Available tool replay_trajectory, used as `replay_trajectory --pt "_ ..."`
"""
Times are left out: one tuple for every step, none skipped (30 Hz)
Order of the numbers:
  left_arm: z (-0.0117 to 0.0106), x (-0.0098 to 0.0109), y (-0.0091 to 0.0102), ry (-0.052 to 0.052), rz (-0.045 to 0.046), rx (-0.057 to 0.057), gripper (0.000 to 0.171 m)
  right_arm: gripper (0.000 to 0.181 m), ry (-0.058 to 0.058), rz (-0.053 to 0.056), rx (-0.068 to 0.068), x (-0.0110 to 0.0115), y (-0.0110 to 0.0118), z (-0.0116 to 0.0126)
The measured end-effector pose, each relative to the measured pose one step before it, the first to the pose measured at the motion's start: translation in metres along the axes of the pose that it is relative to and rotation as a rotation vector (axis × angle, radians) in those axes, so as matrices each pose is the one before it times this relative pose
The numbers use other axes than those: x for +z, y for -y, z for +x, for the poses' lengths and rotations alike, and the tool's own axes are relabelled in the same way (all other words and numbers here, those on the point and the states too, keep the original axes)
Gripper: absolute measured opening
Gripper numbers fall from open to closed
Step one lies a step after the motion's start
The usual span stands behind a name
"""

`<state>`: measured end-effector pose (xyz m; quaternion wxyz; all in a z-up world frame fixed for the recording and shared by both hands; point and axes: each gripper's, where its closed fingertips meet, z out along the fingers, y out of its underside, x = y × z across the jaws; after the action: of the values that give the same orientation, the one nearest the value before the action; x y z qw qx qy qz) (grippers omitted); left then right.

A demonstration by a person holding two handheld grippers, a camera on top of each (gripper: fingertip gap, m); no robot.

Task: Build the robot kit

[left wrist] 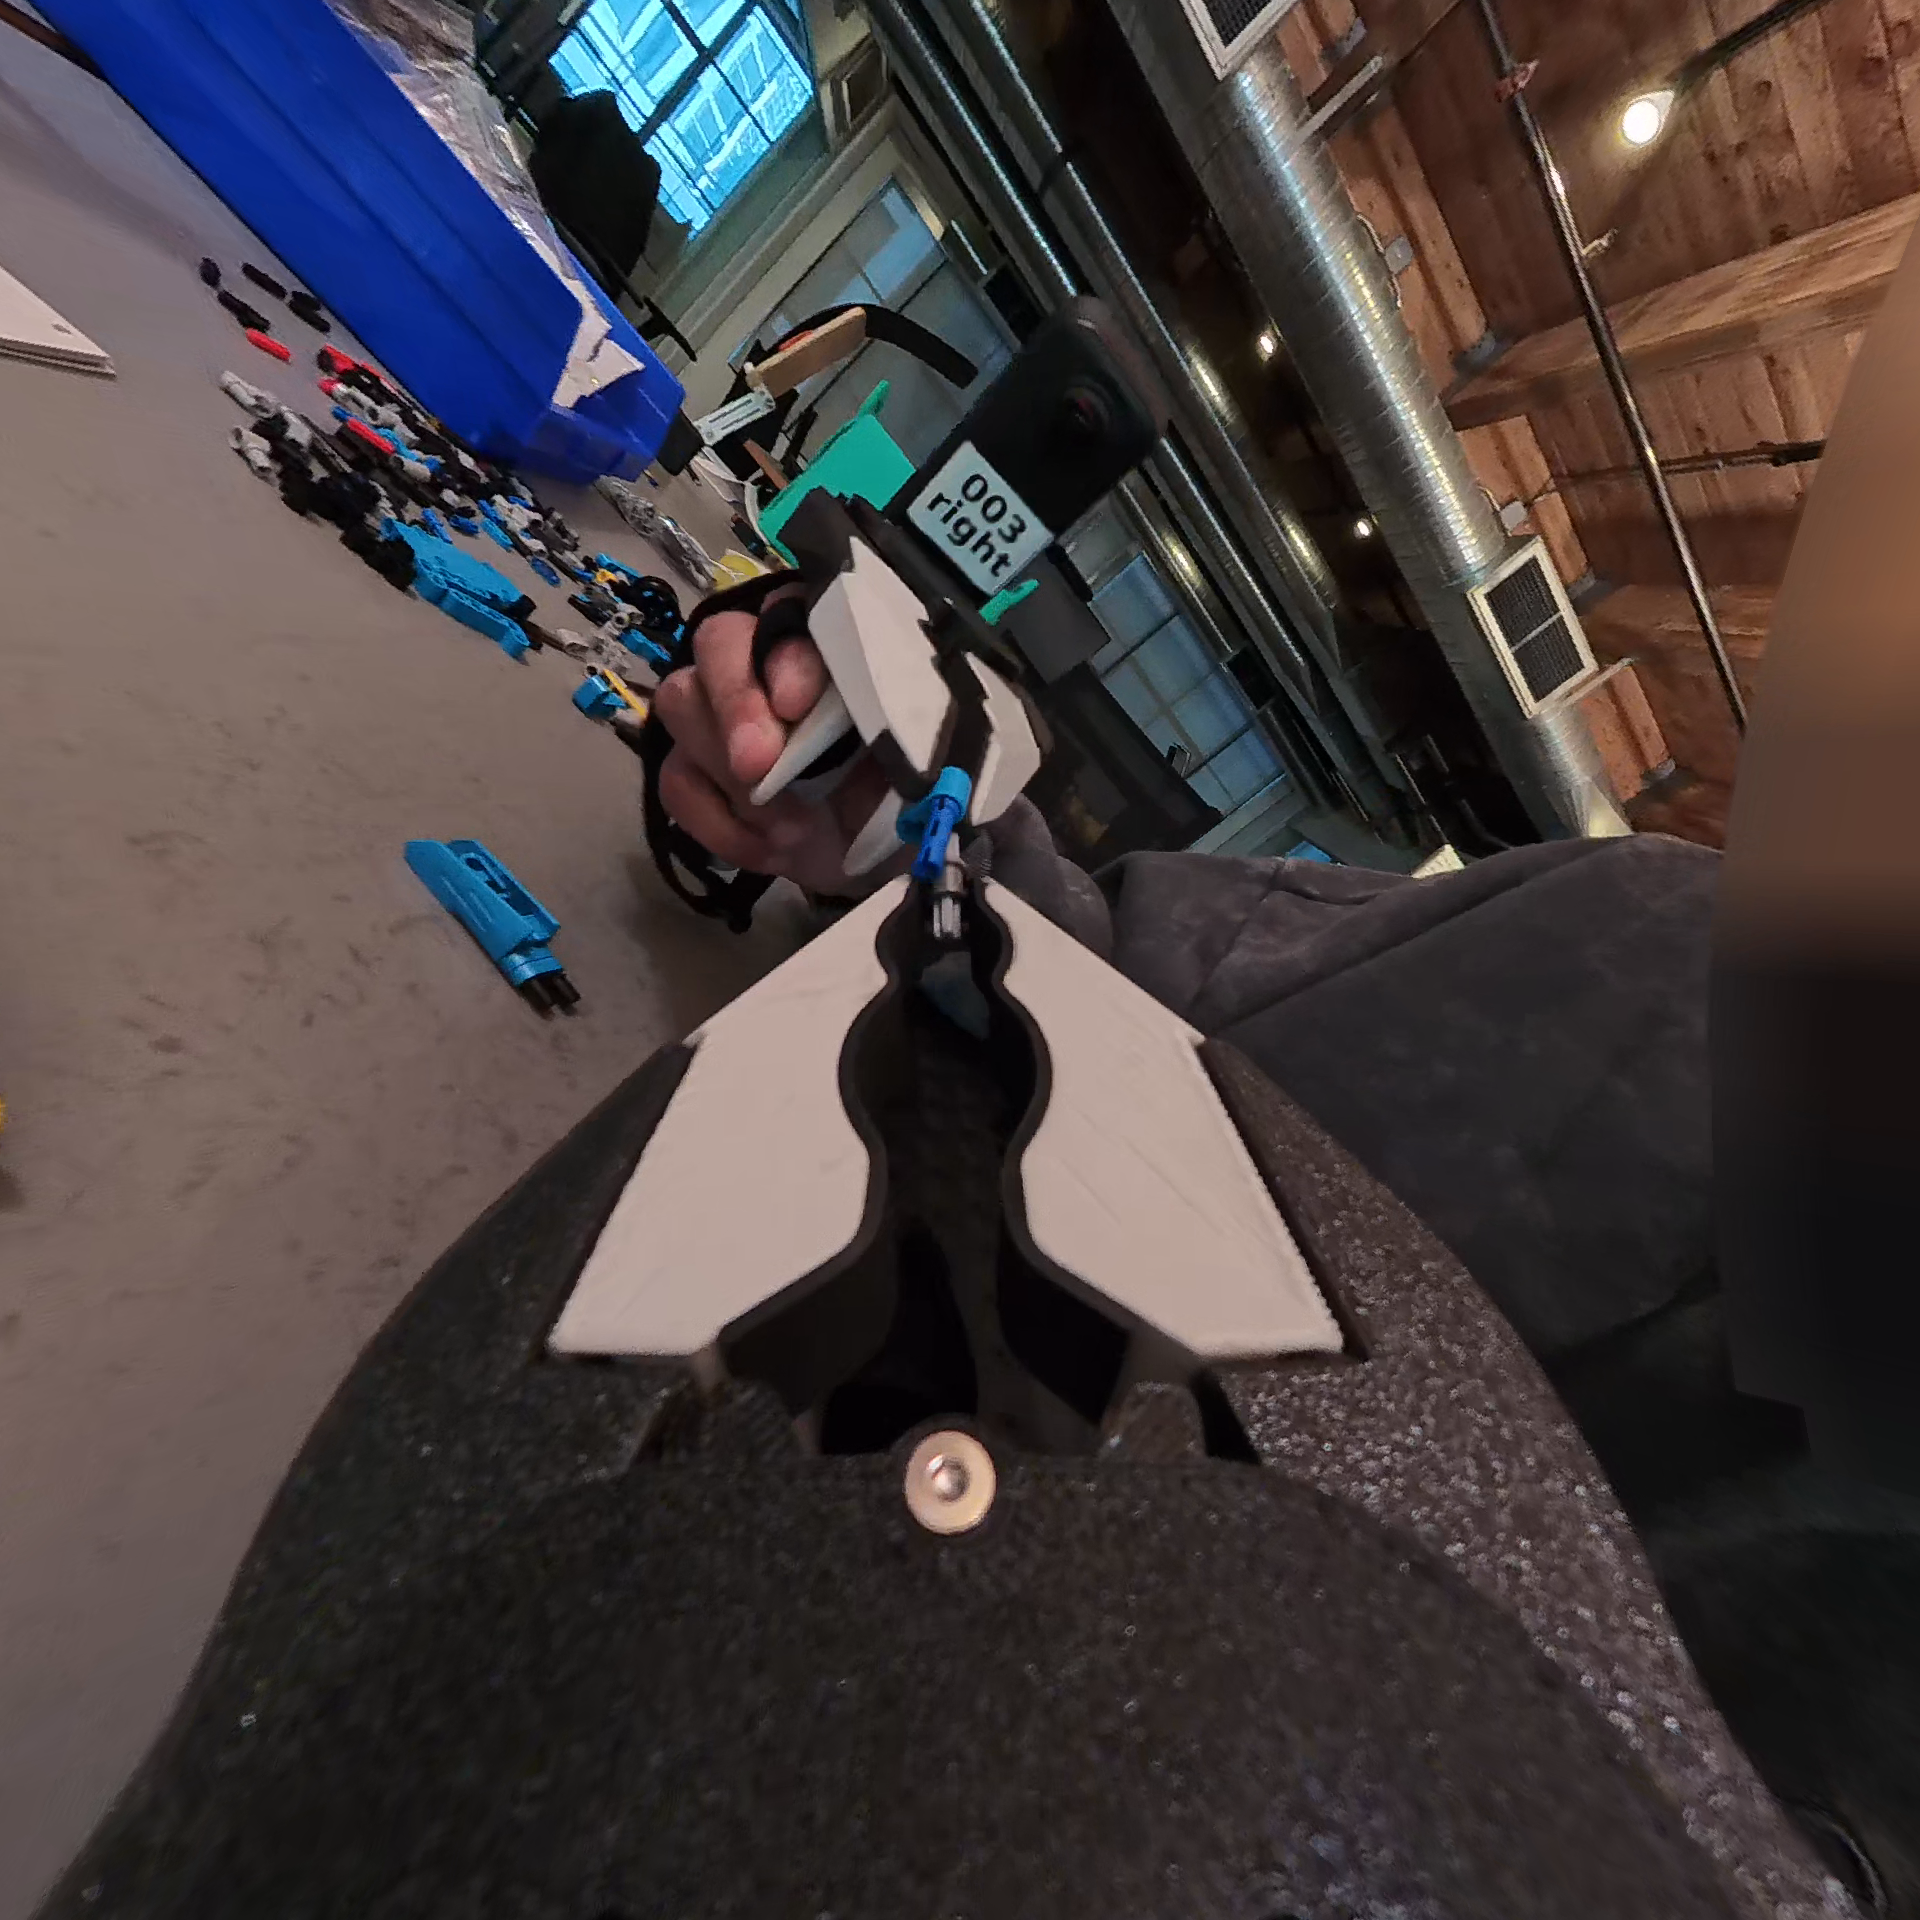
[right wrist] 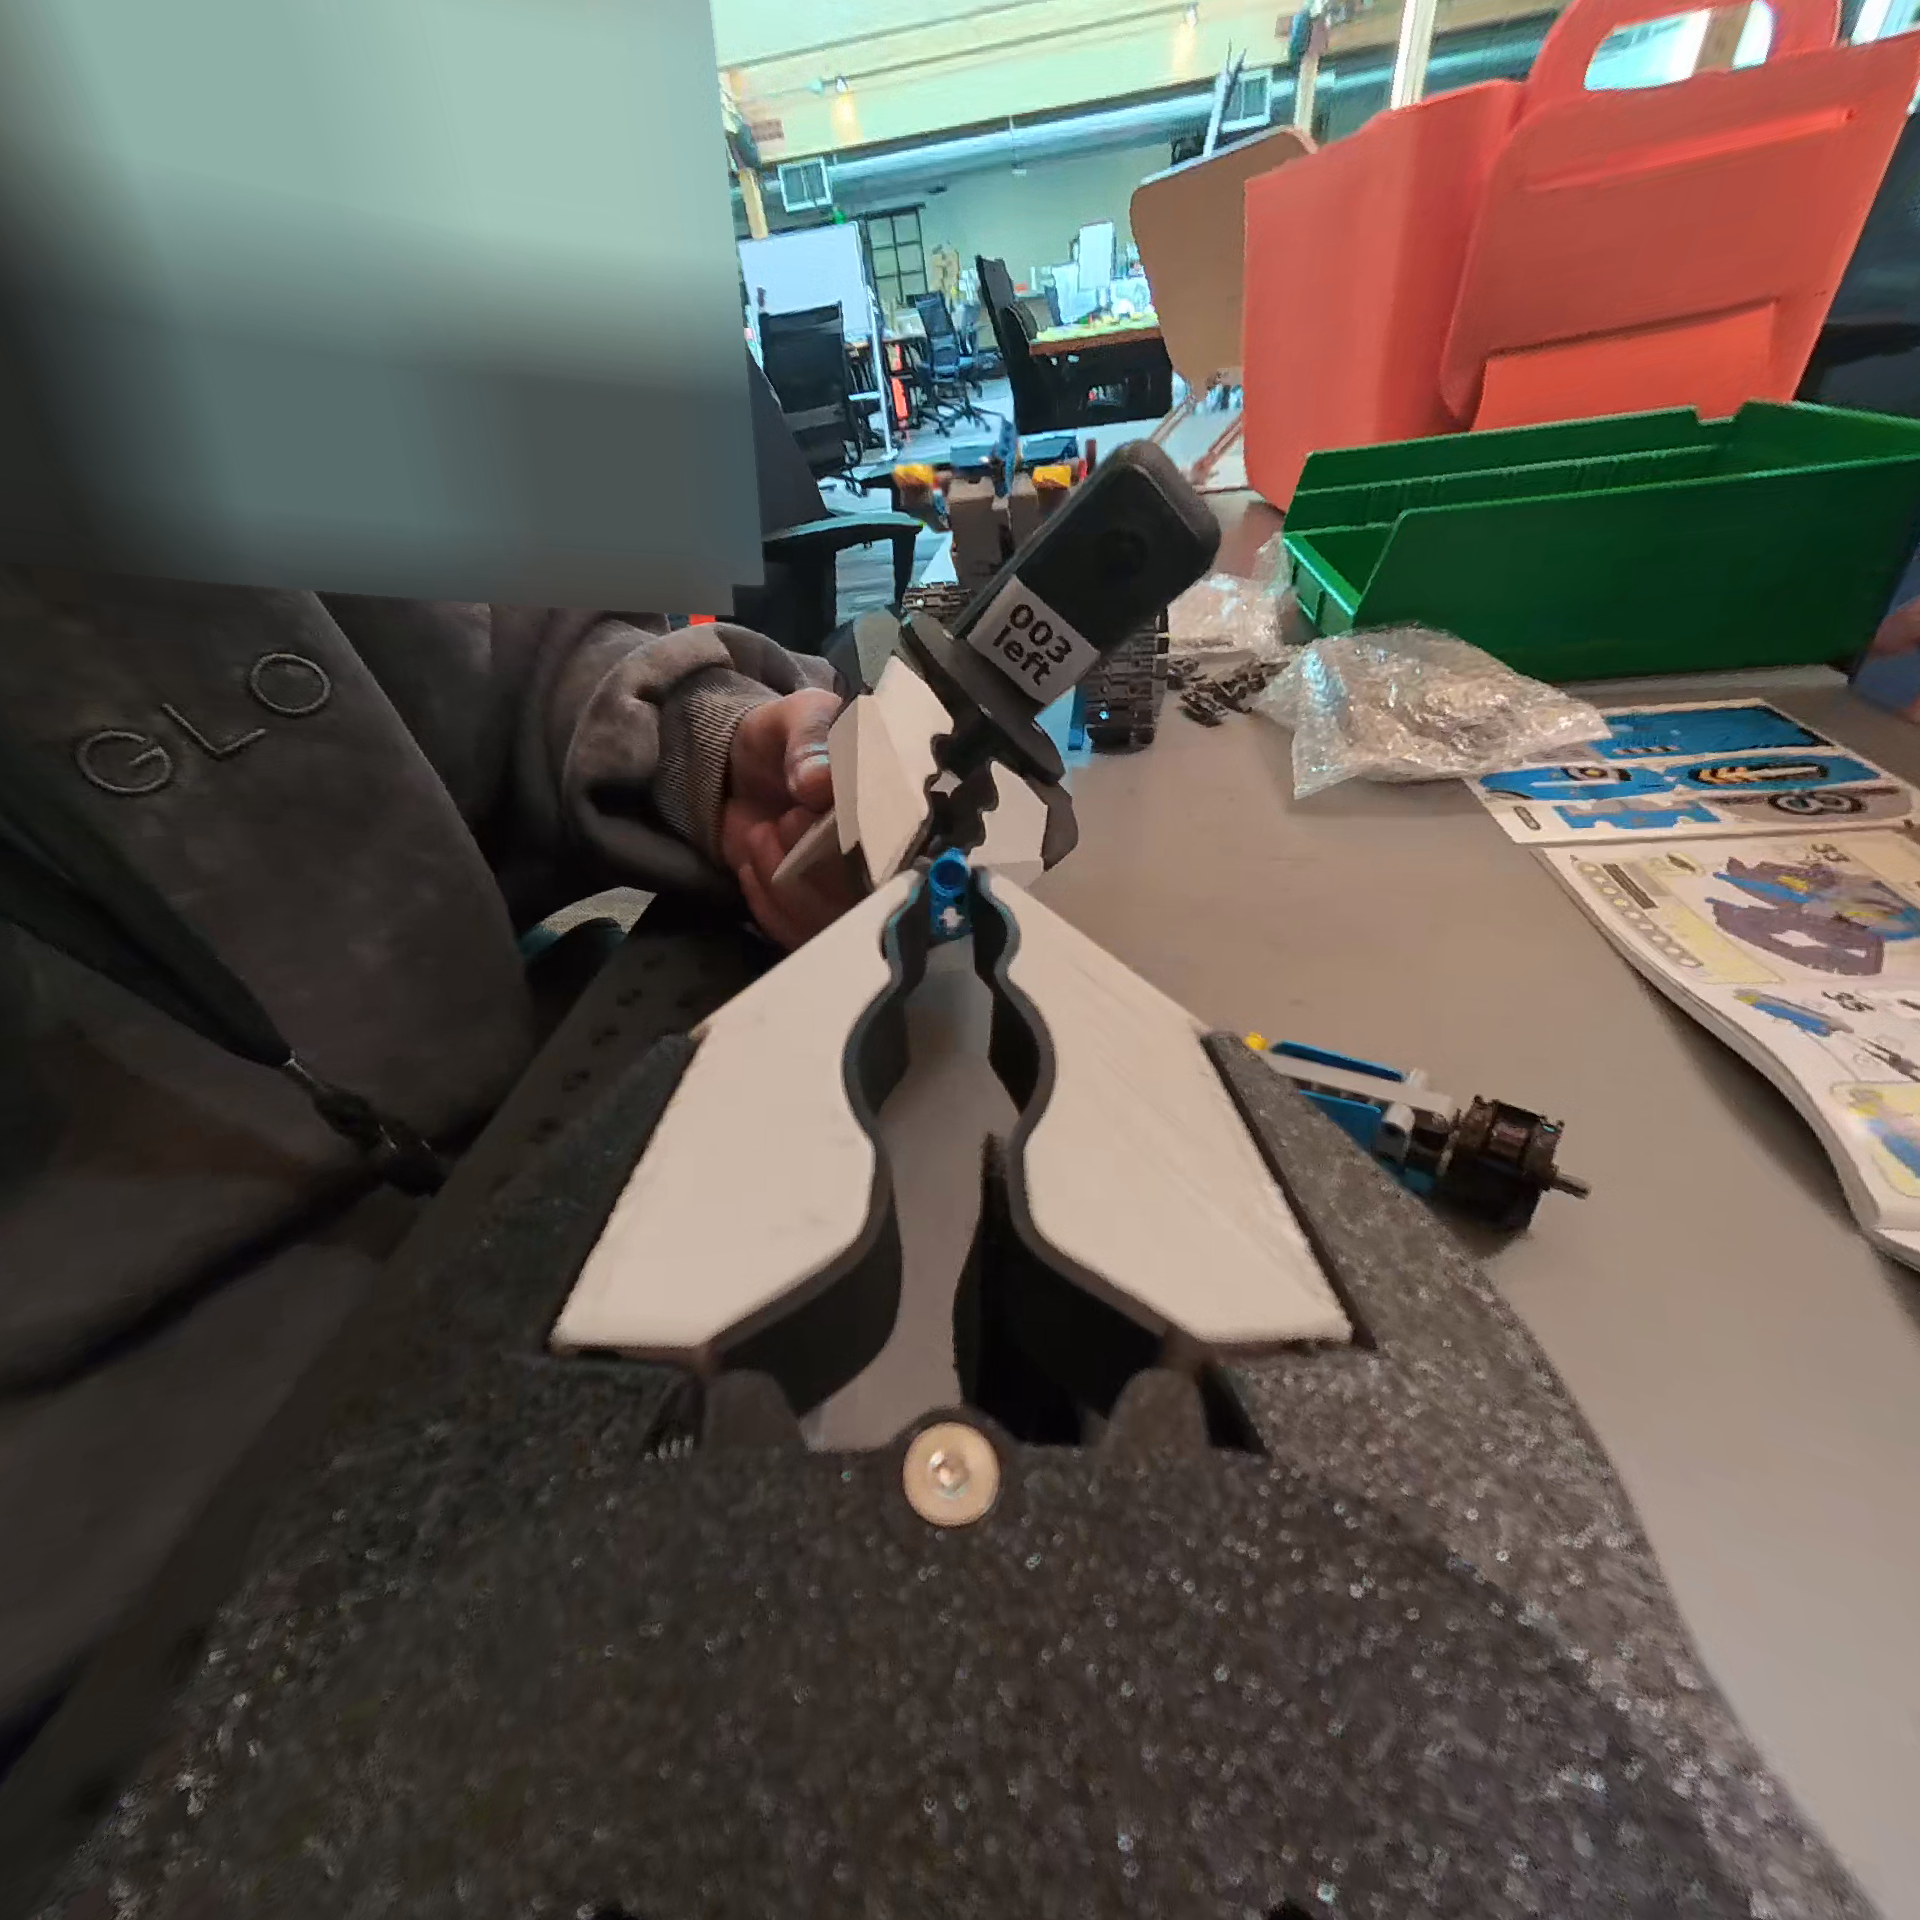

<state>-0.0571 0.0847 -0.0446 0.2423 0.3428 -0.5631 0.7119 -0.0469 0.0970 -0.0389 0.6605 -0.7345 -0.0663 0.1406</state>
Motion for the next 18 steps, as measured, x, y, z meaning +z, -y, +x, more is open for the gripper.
replay_trajectory --pt "-0.00435 -0.00098 0.00056 0.0366 0.00273 0.0106 0.006 0.007 -0.0117 -0.0143 -0.0044 -0.00233 -0.00128 0.00285" --pt "-0.0047 -0.00111 -0.00002 0.0425 -0.00264 0.0199 0.006 0.007 -0.03 -0.0268 0.0015 -0.00334 -0.00349 0.00646" --pt "-0.00428 -0.00137 -0.00044 0.0445 -0.00921 0.0287 0.006 0.007 -0.0368 -0.0509 0.0105 -0.00408 -0.00781 0.00866" --pt "-0.00623 -0.00229 -0.00044 0.0628 -0.01427 0.0425 0.006 0.007 -0.0262 -0.0935 0.0152 -0.00374 -0.01562 0.00816" --pt "-0.00729 -0.00269 -0.00199 0.0737 -0.02917 0.0566 0.006 0.007 -0.0268 -0.1435 0.0013 -0.00284 -0.02463 0.00724" --pt "-0.00553 -0.00198 -0.00378 0.061 -0.04236 0.0574 0.007 0.007 -0.0566 -0.1332 -0.0376 -0.00191 -0.02363 0.00857" --pt "-0.00428 -0.00105 -0.0055 0.048 -0.05122 0.0429 0.007 0.007 -0.012 -0.0664 -0.0554 -0.0012 -0.01311 -0.00175" --pt "-0.00147 0.00029 -0.0065 0.026 -0.05266 0.0307 0.007 0.007 0.0285 -0.0274 -0.0334 -0.00121 -0.00577 -0.00838" --pt "0.00013 0.00102 -0.00548 0.0137 -0.03863 0.0254 0.007 0.007 0.027 -0.0145 -0.0063 -0.00042 -0.00378 -0.00628" --pt "0.00018 0.00087 -0.00218 0.0158 -0.00972 0.0252 0.007 0.007 0.0323 -0.0143 0.0137 0.00092 -0.00404 -0.0053" --pt "0.00129 0.00092 -0.00096 0.0076 -0.00348 0.023 0.007 0.007 0.0406 -0.0242 0.0207 0.00248 -0.00441 -0.00555" --pt "0.00262 0.00128 -0.00127 -0.0002 -0.00844 0.0297 0.007 0.008 0.0273 -0.0203 0.0133 0.0029 -0.00253 -0.00334" --pt "0.00372 0.00129 -0.00063 -0.0022 -0.0049 0.0424 0.007 0.008 0.0138 -0.0094 0.0038 0.00296 -0.00056 -0.00198" --pt "0.00253 0.00093 0.0002 0.0108 0.00079 0.0514 0.007 0.008 0.0185 -0.0076 -0.0028 0.00297 -0.0011 -0.00316" --pt "0.00108 0.00073 0.00006 0.0234 -0.00119 0.0552 0.007 0.01 -0.0018 -0.0111 -0.0041 0.00235 -0.00178 -0.0001" --pt "0.0006 0.00085 -0.00036 0.0277 -0.00533 0.0601 0.007 0.016 -0.0142 0.0152 -0.0019 0.00023 0.0031 0.00167" --pt "-0.00043 0.00102 -0.00029 0.0344 -0.00337 0.0621 0.007 0.019 0.01 0.0516 0.0064 -0.00221 0.00992 -0.00181" --pt "-0.00128 0.00108 -0.00077 0.0378 -0.00533 0.0557 0.007 0.019 0.0126 0.0726 0.0199 -0.00371 0.01439 -0.0014"
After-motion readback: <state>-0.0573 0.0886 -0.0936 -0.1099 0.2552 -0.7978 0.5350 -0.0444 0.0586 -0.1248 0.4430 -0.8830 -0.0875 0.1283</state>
